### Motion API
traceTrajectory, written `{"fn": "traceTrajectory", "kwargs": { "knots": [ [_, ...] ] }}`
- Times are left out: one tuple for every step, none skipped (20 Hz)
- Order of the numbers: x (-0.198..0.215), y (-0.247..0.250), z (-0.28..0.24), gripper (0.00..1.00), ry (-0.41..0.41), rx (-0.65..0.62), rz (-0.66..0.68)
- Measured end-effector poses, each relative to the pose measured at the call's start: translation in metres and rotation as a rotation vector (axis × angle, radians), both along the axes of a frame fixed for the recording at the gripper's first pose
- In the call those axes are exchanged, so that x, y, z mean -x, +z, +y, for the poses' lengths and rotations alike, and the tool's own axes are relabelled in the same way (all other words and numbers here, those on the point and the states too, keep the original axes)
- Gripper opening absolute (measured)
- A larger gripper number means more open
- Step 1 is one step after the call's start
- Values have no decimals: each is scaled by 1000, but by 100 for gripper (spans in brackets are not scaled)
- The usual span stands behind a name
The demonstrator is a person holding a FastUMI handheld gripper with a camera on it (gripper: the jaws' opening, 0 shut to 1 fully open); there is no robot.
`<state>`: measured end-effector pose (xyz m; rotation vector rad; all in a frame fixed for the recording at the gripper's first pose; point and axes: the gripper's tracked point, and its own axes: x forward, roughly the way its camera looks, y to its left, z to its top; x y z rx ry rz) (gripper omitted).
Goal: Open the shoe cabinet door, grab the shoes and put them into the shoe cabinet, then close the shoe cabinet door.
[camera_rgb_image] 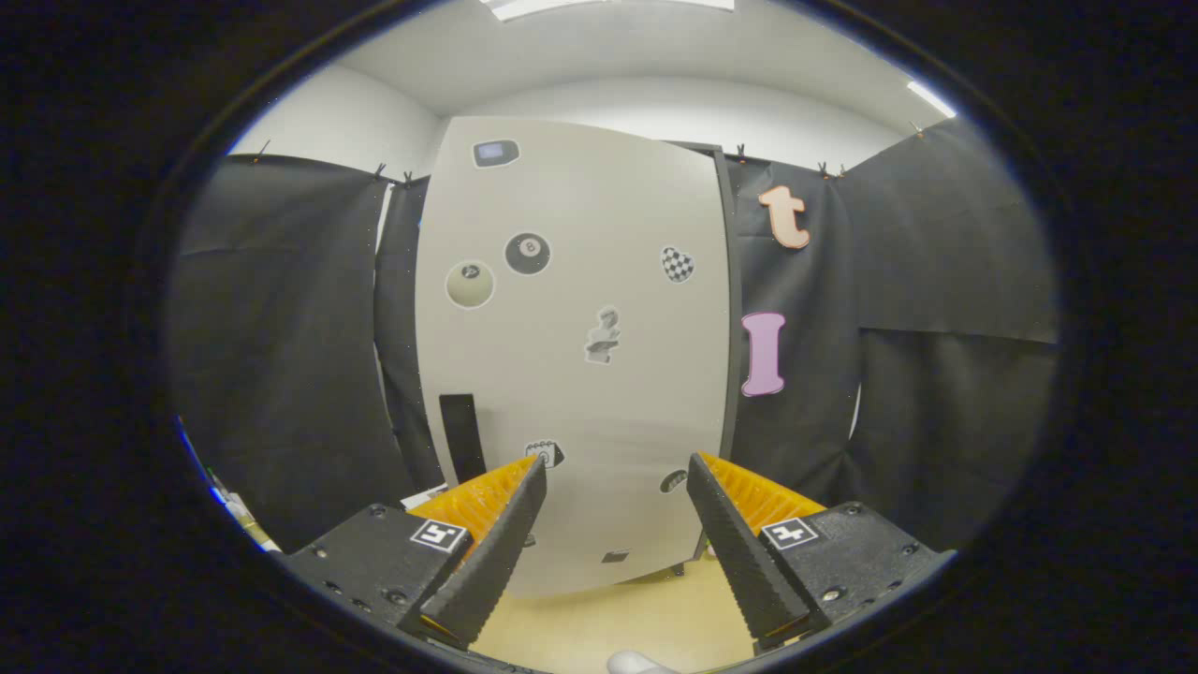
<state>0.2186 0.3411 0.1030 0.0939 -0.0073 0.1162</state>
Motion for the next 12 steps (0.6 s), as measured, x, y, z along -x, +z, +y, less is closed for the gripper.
{"fn": "traceTrajectory", "kwargs": {
  "knots": [
    [2, 5, -5, 99, -10, -2, -7],
    [5, 11, -10, 99, -24, -1, -18],
    [7, 17, -14, 99, -34, 7, -30],
    [10, 20, -18, 99, -44, 13, -37],
    [13, 22, -24, 99, -57, 14, -39],
    [16, 25, -28, 99, -65, 9, -39],
    [19, 27, -32, 99, -73, 1, -40],
    [21, 28, -37, 99, -86, -2, -37],
    [22, 29, -44, 99, -103, -4, -33],
    [25, 30, -48, 99, -115, -5, -38],
    [27, 32, -52, 99, -126, -6, -41],
    [28, 31, -55, 99, -131, -4, -41]
  ]
}}
